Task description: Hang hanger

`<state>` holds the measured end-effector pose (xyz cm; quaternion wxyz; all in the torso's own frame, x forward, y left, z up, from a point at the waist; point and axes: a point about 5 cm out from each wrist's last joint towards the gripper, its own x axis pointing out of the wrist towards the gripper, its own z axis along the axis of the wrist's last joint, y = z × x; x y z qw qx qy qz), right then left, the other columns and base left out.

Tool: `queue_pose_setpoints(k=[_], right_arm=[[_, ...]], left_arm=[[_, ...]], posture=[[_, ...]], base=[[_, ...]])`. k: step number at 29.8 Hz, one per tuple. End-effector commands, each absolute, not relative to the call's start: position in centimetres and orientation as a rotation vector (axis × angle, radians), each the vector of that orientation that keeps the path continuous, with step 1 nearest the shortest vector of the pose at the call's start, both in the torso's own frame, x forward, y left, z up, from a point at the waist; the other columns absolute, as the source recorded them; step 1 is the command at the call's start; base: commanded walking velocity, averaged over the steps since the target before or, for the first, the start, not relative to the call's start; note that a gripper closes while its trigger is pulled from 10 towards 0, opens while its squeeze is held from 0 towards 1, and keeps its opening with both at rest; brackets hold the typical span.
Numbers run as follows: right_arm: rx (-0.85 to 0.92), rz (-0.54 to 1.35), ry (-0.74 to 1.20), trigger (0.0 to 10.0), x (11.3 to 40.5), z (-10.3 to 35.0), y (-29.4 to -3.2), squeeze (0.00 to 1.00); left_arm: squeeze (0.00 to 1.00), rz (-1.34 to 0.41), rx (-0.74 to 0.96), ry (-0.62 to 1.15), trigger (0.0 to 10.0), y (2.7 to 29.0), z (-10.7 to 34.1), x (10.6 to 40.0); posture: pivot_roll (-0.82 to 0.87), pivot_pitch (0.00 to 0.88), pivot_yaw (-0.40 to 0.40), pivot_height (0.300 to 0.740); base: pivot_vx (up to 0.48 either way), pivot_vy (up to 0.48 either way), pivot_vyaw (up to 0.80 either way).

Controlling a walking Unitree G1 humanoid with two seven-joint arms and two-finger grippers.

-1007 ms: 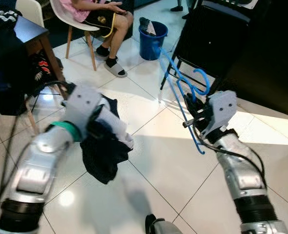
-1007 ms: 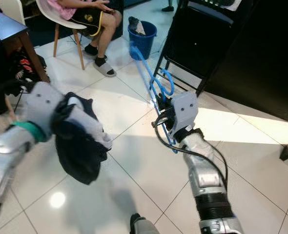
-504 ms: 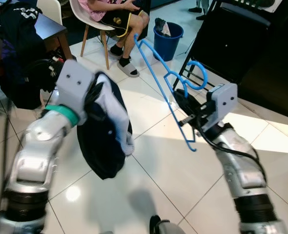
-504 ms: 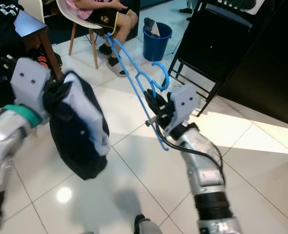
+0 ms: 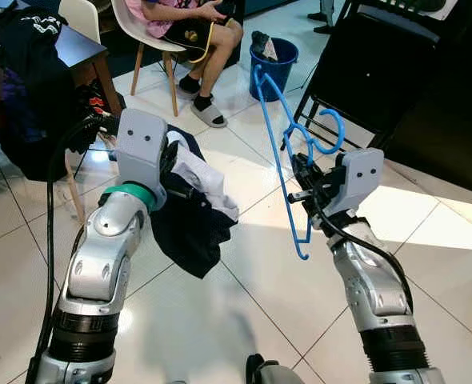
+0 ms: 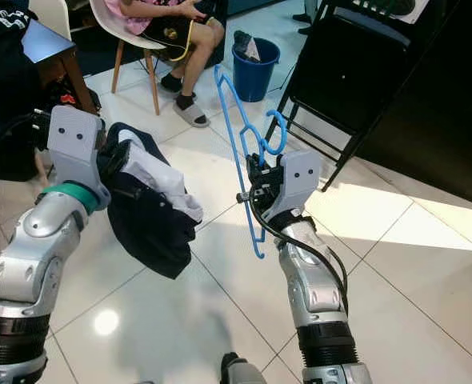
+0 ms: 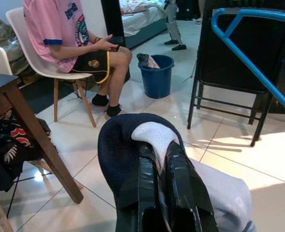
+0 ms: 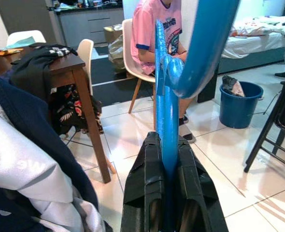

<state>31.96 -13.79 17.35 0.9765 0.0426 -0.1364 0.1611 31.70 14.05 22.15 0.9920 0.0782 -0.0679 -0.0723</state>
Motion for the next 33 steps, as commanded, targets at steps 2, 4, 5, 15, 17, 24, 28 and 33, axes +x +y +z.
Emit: queue_pose_setpoints(k=[2,4,5,15,17,24,28,33], right_arm=[[0.096,0.296,-0.259,10.0,32.1,17.0,-14.2,0.00],[0.106,0.280,-0.257,10.0,32.2,16.9,-14.4,0.00],[0.112,0.272,-0.256,10.0,32.2,16.9,-14.4,0.00],[0.116,0.251,-0.262,10.0,32.4,17.0,-14.6,0.00],[0.115,0.249,-0.262,10.0,32.4,17.0,-14.6,0.00],[0.113,0.231,-0.261,10.0,32.6,17.0,-14.9,0.00],[0.111,0.227,-0.264,10.0,32.6,17.1,-15.0,0.00],[0.109,0.227,-0.265,10.0,32.5,17.1,-15.0,0.00]], left_arm=[[0.00,-0.120,0.159,-0.168,10.0,14.1,22.6,31.8],[0.00,-0.118,0.157,-0.170,10.0,14.0,22.6,31.8],[0.00,-0.115,0.156,-0.171,10.0,14.0,22.6,31.8],[0.00,-0.121,0.164,-0.170,10.0,13.7,22.5,31.8],[0.00,-0.124,0.166,-0.167,10.0,13.6,22.5,31.8],[0.00,-0.152,0.173,-0.173,10.0,12.9,22.5,31.6],[0.00,-0.173,0.176,-0.180,10.0,12.4,22.4,31.5],[0.00,-0.171,0.176,-0.181,10.0,12.4,22.4,31.5]], posture=[[0.02,0.071,0.030,0.740],[0.02,0.070,0.029,0.740],[0.02,0.070,0.029,0.740],[0.02,0.066,0.030,0.740],[0.02,0.066,0.030,0.740],[0.02,0.063,0.030,0.740],[0.02,0.065,0.031,0.740],[0.02,0.067,0.031,0.740]], base=[[0.000,0.000,0.00],[0.356,0.000,-0.37],[0.431,0.000,-0.74],[0.362,0.000,-0.62],[0.000,0.000,0.00],[0.000,0.000,0.00],[0.000,0.000,0.00],[0.000,0.000,0.00]])
